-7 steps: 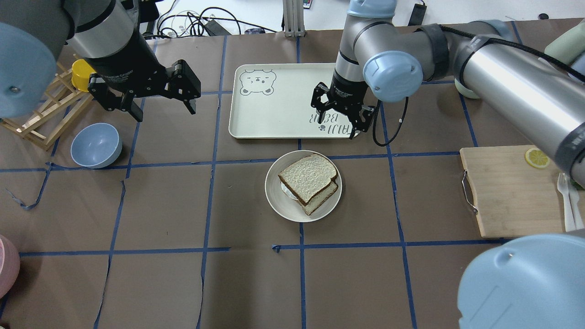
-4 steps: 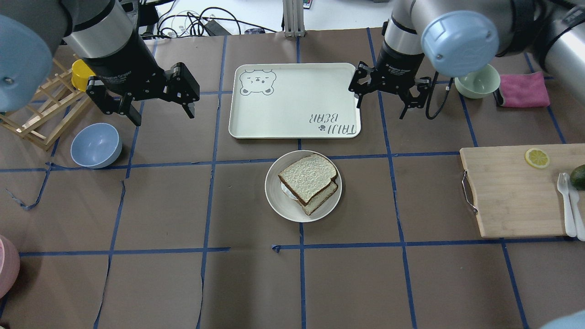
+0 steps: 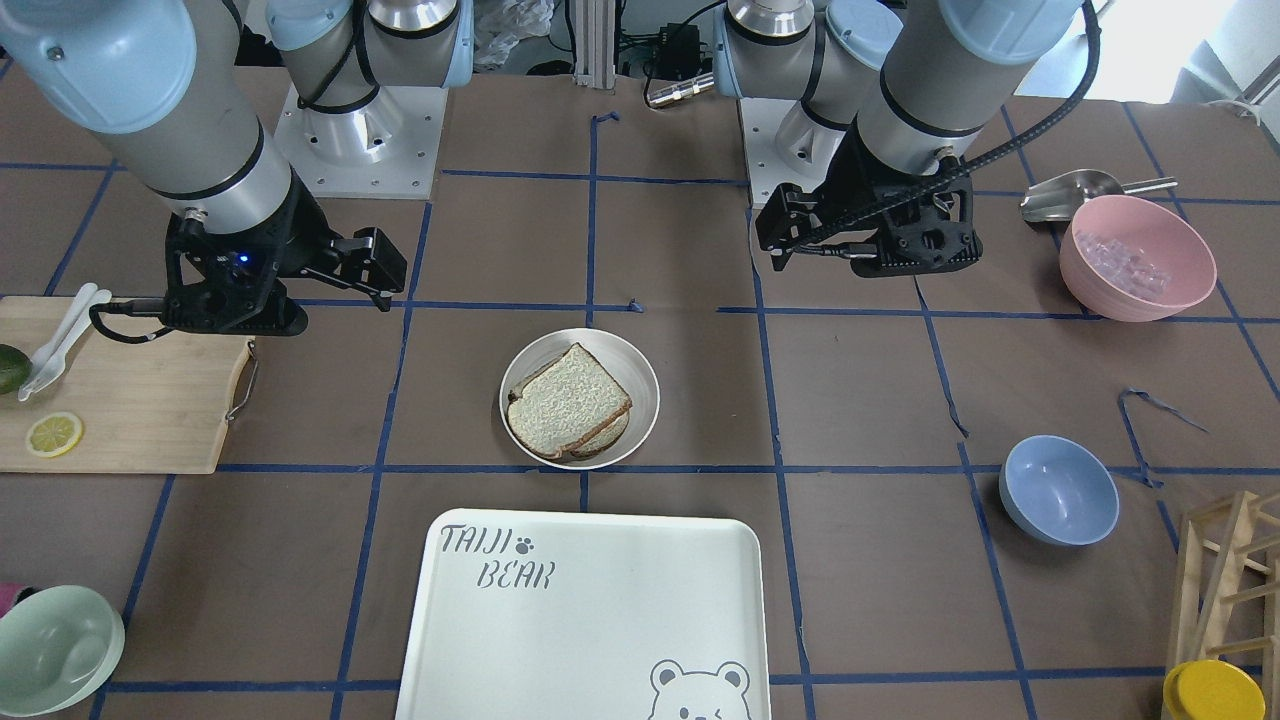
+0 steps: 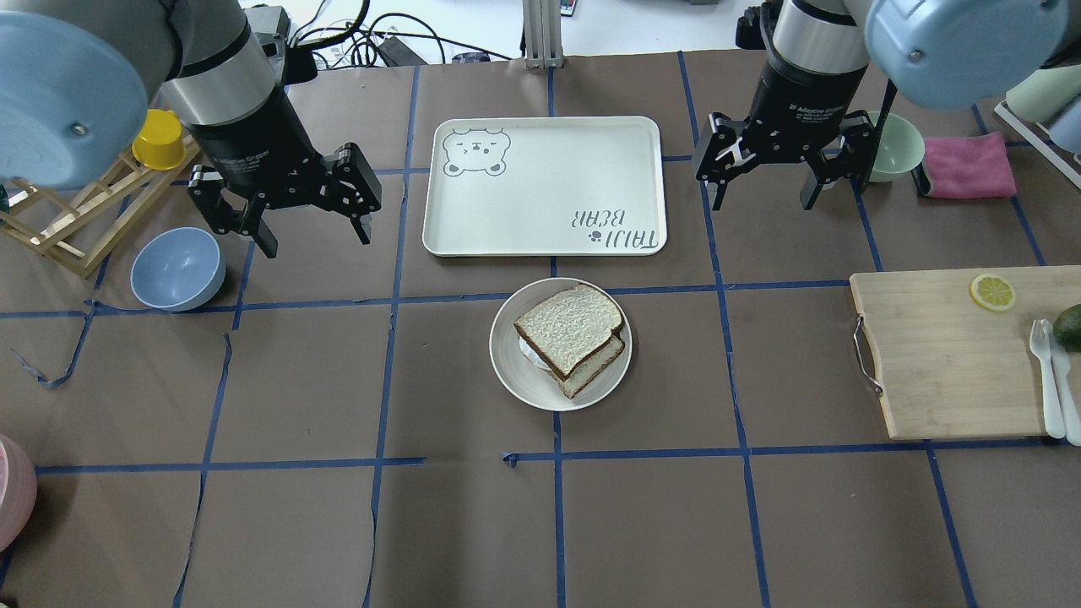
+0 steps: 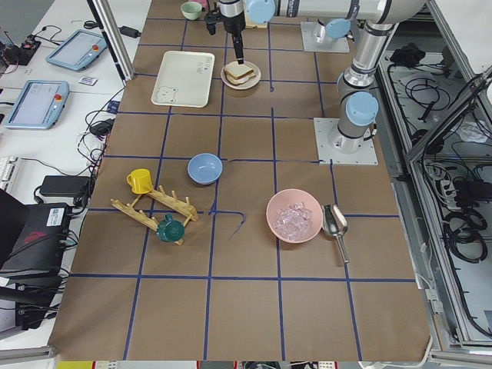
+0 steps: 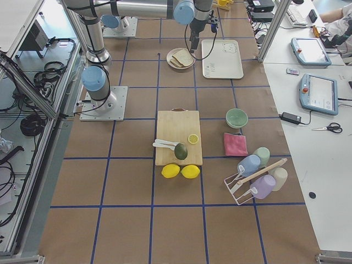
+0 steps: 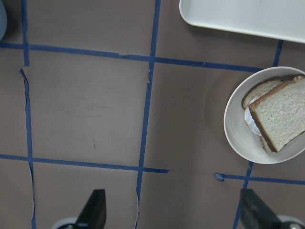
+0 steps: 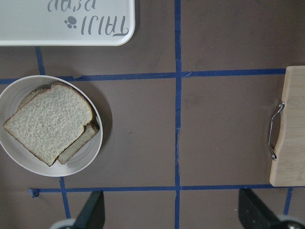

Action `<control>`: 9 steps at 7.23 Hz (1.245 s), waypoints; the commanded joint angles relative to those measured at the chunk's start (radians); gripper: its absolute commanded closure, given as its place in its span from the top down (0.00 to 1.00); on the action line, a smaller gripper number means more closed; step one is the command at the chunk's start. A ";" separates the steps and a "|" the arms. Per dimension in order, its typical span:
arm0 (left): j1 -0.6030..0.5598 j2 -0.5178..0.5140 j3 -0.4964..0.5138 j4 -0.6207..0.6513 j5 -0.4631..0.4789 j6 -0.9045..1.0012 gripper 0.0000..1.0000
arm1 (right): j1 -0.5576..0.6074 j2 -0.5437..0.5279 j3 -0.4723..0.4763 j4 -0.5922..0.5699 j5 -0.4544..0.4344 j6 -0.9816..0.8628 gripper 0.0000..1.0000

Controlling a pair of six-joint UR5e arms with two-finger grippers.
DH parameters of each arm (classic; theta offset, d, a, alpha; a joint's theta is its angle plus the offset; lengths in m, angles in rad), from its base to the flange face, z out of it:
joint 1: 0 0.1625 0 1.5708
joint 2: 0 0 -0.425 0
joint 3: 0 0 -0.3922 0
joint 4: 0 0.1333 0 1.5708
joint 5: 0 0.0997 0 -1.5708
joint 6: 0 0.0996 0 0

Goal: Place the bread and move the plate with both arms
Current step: 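Raise the right gripper away while the left gripper moves toward the plate, then grip the white plate rim with the left gripper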

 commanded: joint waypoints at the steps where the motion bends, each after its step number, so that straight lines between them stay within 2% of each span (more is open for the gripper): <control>1: -0.013 -0.062 -0.069 0.044 0.000 -0.043 1.00 | -0.002 -0.014 -0.018 0.024 -0.051 -0.007 1.00; 2: -0.060 -0.070 -0.147 0.155 0.001 -0.071 1.00 | 0.002 -0.040 -0.012 0.022 -0.050 -0.003 1.00; 3: -0.114 -0.085 -0.251 0.349 0.001 -0.155 1.00 | 0.002 -0.055 -0.006 0.022 -0.050 -0.001 1.00; 4: -0.134 -0.103 -0.356 0.517 0.000 -0.184 1.00 | 0.002 -0.057 -0.006 0.021 -0.047 0.000 1.00; 6: -0.140 -0.143 -0.540 0.837 -0.042 -0.316 1.00 | 0.004 -0.062 0.003 -0.059 -0.040 0.002 1.00; 9: -0.178 -0.214 -0.547 0.928 -0.106 -0.529 1.00 | 0.002 -0.075 0.005 -0.093 -0.052 -0.009 1.00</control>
